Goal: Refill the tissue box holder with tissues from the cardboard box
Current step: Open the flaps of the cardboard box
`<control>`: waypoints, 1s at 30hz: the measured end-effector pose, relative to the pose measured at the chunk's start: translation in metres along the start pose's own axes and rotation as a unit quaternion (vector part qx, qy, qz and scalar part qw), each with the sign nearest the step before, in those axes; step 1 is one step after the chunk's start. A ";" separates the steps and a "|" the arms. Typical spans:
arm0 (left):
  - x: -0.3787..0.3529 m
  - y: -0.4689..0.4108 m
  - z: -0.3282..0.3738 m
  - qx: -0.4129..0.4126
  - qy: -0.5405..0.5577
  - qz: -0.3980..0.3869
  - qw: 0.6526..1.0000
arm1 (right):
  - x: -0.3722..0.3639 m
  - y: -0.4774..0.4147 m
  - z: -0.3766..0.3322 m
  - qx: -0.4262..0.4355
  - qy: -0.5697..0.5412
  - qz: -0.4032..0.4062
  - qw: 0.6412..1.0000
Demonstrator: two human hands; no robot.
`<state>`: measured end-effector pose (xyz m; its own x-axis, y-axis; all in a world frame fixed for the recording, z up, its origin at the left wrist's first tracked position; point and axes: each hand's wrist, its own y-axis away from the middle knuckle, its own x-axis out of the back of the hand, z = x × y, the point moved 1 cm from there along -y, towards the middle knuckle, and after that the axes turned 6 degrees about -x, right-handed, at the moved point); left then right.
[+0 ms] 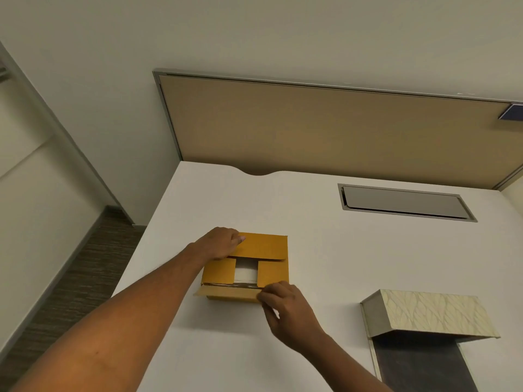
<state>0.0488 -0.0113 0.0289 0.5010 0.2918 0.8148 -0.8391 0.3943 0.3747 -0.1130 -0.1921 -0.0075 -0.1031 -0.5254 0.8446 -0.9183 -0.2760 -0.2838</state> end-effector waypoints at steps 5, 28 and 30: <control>-0.004 -0.001 -0.001 0.018 -0.024 0.004 1.000 | -0.017 0.026 0.007 0.016 0.003 -0.070 0.997; -0.032 -0.002 0.000 0.011 -0.124 0.111 0.986 | -0.053 -0.043 0.010 -0.411 0.001 -0.056 0.910; -0.028 -0.005 0.005 0.016 -0.152 0.100 0.983 | -0.055 -0.043 0.010 -0.415 0.001 -0.051 0.909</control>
<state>0.0377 -0.0258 0.0065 0.2435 0.0843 0.9662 -0.9226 0.3273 0.2040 -0.0642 -0.1596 -0.0463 -0.0003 -0.5289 0.8487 -0.8953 0.3783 0.2354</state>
